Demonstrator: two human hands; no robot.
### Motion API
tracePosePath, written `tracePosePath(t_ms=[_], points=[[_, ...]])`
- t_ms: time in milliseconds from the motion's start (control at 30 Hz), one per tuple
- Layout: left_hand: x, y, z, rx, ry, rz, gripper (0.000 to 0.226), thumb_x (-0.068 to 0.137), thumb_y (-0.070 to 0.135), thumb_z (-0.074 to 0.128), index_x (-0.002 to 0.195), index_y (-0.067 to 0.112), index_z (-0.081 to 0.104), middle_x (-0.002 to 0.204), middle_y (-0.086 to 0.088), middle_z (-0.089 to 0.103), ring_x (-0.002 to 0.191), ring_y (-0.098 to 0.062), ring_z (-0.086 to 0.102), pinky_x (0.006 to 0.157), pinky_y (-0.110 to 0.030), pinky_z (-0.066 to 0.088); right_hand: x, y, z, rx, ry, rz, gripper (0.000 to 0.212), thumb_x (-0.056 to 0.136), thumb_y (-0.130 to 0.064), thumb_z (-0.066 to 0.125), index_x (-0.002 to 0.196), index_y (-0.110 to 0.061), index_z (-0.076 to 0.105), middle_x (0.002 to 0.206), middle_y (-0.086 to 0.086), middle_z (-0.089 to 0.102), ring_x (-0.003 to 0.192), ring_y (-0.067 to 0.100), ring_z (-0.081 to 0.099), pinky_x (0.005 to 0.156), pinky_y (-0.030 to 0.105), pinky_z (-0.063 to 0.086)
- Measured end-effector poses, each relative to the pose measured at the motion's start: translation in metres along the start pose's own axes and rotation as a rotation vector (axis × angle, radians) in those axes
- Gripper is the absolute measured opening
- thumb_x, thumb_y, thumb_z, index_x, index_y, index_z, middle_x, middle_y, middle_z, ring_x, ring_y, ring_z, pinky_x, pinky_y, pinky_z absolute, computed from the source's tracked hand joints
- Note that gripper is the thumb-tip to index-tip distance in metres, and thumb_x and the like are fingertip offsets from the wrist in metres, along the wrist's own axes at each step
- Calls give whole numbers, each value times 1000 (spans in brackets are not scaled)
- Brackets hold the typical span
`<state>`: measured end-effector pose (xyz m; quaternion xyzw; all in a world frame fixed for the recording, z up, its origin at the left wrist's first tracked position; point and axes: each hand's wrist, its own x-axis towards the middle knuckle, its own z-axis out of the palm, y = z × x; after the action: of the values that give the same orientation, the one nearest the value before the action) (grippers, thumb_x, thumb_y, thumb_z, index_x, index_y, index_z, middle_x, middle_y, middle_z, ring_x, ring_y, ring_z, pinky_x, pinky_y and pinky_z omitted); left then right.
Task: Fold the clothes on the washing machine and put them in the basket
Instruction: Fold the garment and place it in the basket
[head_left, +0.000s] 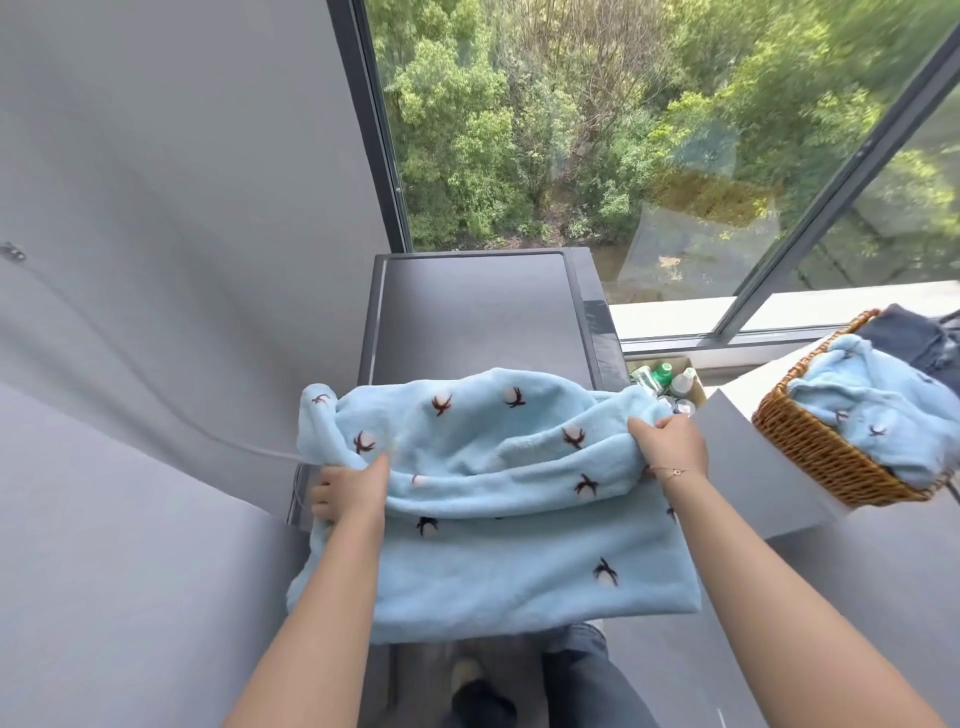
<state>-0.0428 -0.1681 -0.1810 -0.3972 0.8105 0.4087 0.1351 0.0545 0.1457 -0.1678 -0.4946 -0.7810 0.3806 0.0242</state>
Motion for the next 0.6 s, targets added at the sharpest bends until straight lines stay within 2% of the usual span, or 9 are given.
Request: tracePosePath(t_ms=[67, 167, 233, 300, 333, 400, 433, 500, 600], points=[[7, 4, -2, -83, 47, -6, 46, 89, 22, 53, 128, 0, 46, 134, -23, 47, 123, -38, 45, 101, -43, 40, 7, 5, -3, 127, 23, 38, 36, 76, -30, 62, 52, -11, 43, 57, 9, 46, 67, 32, 53, 66, 43, 49], [6, 6, -17, -402, -36, -39, 31, 90, 1, 43, 117, -4, 56, 114, -18, 60, 105, -34, 57, 82, -35, 48, 12, 14, -12, 909, 30, 295, 14, 79, -2, 53, 66, -6, 53, 71, 11, 51, 67, 23, 52, 55, 34, 54], [-5, 7, -35, -759, -245, -79, 20, 88, -8, 47, 95, 5, 61, 87, -5, 59, 85, -21, 59, 61, -20, 48, 10, 19, -22, 1330, -86, 345, 26, 61, 14, 58, 75, -7, 55, 73, 7, 56, 63, 15, 56, 51, 23, 52], [-17, 2, -53, -1197, -529, -155, 31, 71, -16, 64, 91, 7, 64, 78, 0, 59, 65, -9, 62, 51, -12, 47, 1, 29, -27, 1612, -180, 333, 57, 26, 3, 64, 80, -13, 55, 65, 0, 63, 61, 10, 60, 53, 16, 52], [-19, -6, -56, -1421, -637, -176, 47, 54, -16, 68, 95, 6, 65, 80, -3, 64, 61, -9, 64, 47, -12, 47, -5, 41, -25, 1711, -186, 365, 61, 22, 1, 64, 80, -16, 53, 61, -2, 64, 64, 9, 59, 59, 15, 51], [-27, -28, -56, -1679, -737, -199, 70, 32, -13, 67, 99, 5, 67, 88, -12, 72, 68, -20, 70, 49, -21, 52, -23, 70, -16, 1777, -144, 489, 49, 37, 5, 62, 79, -19, 50, 72, -5, 67, 77, 8, 58, 83, 15, 47], [-27, -38, -52, -1712, -758, -209, 75, 32, -7, 72, 105, 7, 68, 97, -14, 73, 83, -25, 71, 61, -28, 56, -32, 84, -12, 1747, -123, 566, 42, 47, 7, 58, 79, -20, 51, 85, -7, 67, 87, 8, 59, 92, 15, 43], [-33, -49, -47, -1536, -723, -181, 74, 48, 20, 80, 120, 17, 66, 117, -11, 69, 109, -31, 63, 88, -44, 49, -44, 102, -10, 1749, -148, 652, 38, 54, -9, 67, 88, -23, 56, 94, -9, 66, 88, 9, 63, 89, 17, 44], [-31, -41, -45, -1243, -707, -179, 79, 57, 41, 81, 130, 19, 59, 117, -11, 69, 105, -32, 66, 85, -48, 53, -33, 100, -19, 1666, -320, 589, 68, 33, -26, 90, 95, -21, 63, 81, 1, 72, 77, 17, 70, 80, 32, 53]])
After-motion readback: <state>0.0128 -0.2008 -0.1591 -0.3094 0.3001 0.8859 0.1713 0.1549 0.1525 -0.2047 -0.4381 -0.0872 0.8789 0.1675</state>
